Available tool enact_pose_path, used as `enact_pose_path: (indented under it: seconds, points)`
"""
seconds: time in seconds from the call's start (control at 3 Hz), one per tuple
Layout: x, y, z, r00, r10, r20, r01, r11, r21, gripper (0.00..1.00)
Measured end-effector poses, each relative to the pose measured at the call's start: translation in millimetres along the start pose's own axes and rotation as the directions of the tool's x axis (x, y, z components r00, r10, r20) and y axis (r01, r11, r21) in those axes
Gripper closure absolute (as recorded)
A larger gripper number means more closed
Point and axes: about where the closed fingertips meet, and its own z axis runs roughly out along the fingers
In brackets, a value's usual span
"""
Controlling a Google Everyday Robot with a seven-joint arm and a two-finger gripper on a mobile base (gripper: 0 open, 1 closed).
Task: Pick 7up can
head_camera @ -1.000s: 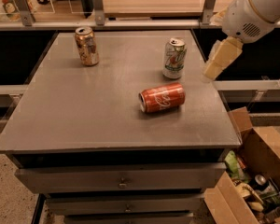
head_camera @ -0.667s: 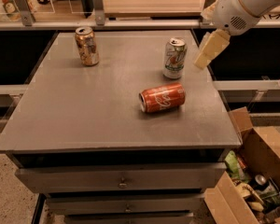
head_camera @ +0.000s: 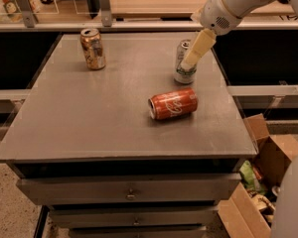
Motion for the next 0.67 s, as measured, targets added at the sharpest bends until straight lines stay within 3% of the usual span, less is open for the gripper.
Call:
enact_pose_path:
  seconds: [0.67]
  points:
    - [9.7,-13.6,47.0,0.999,0.042,0.022,-0.041,0.9972,-0.062,0.00]
